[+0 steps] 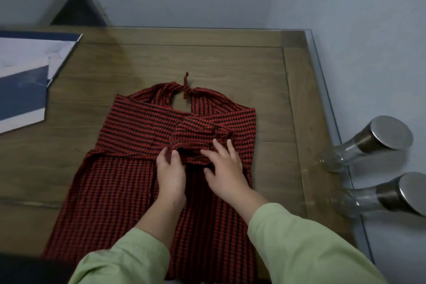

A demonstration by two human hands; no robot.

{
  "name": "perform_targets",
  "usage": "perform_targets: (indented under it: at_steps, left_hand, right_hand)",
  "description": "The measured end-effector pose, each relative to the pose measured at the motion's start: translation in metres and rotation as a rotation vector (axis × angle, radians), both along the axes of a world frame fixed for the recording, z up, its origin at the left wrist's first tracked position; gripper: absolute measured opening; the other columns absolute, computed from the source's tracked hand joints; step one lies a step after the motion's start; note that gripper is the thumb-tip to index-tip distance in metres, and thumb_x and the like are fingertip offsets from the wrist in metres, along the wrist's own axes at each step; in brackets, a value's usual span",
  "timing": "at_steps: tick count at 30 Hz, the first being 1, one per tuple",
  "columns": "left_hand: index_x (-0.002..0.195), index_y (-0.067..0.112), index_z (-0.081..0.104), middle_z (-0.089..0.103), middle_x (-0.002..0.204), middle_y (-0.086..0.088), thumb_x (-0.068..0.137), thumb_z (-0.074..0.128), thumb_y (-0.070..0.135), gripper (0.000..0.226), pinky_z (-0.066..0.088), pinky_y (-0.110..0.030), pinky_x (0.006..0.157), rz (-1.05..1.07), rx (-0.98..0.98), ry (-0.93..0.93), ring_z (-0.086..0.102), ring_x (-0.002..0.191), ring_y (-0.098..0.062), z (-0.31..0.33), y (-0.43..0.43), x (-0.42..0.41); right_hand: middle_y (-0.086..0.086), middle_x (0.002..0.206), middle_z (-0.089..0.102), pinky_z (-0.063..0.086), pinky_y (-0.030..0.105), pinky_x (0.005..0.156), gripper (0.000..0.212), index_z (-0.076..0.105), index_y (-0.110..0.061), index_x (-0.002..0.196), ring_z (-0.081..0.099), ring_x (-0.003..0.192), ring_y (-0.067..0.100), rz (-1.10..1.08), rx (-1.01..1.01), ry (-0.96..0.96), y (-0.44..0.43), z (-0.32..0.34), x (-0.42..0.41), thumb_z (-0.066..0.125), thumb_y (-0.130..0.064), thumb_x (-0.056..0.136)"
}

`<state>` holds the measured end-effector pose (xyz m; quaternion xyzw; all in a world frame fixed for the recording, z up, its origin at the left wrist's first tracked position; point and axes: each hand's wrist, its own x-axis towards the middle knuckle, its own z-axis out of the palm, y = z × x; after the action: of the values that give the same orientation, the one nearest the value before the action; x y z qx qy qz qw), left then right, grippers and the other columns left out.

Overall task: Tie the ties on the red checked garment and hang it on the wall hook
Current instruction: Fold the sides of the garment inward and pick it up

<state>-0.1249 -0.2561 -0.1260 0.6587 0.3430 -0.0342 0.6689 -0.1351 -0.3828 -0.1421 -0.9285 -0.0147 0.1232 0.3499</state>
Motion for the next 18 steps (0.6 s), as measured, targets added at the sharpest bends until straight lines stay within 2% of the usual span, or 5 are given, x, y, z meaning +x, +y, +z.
perform_targets:
  at_steps: [4,6,10,15,18]
  left_hand:
    - [0.135,0.017,0.049,0.040,0.140,-0.003,0.082,0.053,-0.002,0.056,0.027,-0.028,0.111,-0.295,0.640,-0.223,0.037,0.130,-0.017,0.005,-0.001,-0.001]
    - [0.126,0.017,0.060,0.046,0.137,-0.004,0.077,0.055,-0.006,0.054,0.028,-0.033,0.114,-0.496,0.817,-0.390,0.037,0.131,-0.019,0.005,-0.007,0.004]
    - [0.143,0.017,0.043,0.037,0.151,0.000,0.087,0.059,0.007,0.059,0.019,-0.031,0.119,-0.912,0.777,-0.345,0.024,0.144,-0.017,-0.006,-0.028,0.017]
    - [0.148,0.021,0.033,0.032,0.156,0.001,0.087,0.065,0.034,0.070,0.026,-0.038,0.117,-1.023,1.016,-0.216,0.026,0.143,-0.018,-0.032,-0.022,0.036]
    - [0.143,0.024,0.043,0.041,0.149,0.006,0.085,0.065,0.043,0.065,0.033,-0.040,0.112,-1.006,0.978,-0.220,0.034,0.137,-0.019,-0.039,-0.017,0.042]
  right_hand:
    - [0.002,0.147,0.043,0.017,0.021,0.113,0.041,0.063,-0.024,0.123,0.029,0.141,0.018,-0.321,0.237,-0.161,-0.008,0.002,-0.001,0.054,-0.002,0.089]
    - [0.003,0.136,0.049,0.023,0.017,0.108,0.040,0.064,-0.020,0.117,0.041,0.133,0.016,-0.487,0.298,-0.169,-0.015,0.005,-0.001,0.052,0.003,0.087]
    - [0.002,0.124,0.054,0.031,0.018,0.104,0.039,0.062,-0.015,0.117,0.050,0.122,0.017,-0.617,0.272,-0.101,-0.029,0.004,-0.002,0.053,0.005,0.085]
    - [0.002,0.129,0.048,0.041,0.032,0.107,0.041,0.057,-0.020,0.126,0.053,0.118,0.018,-0.698,0.294,0.054,-0.043,-0.001,-0.006,0.055,-0.003,0.089]
    - [-0.004,0.126,0.050,0.050,0.041,0.099,0.043,0.055,-0.043,0.122,0.059,0.111,0.018,-0.679,0.400,0.155,-0.044,-0.005,-0.006,0.057,-0.017,0.088]
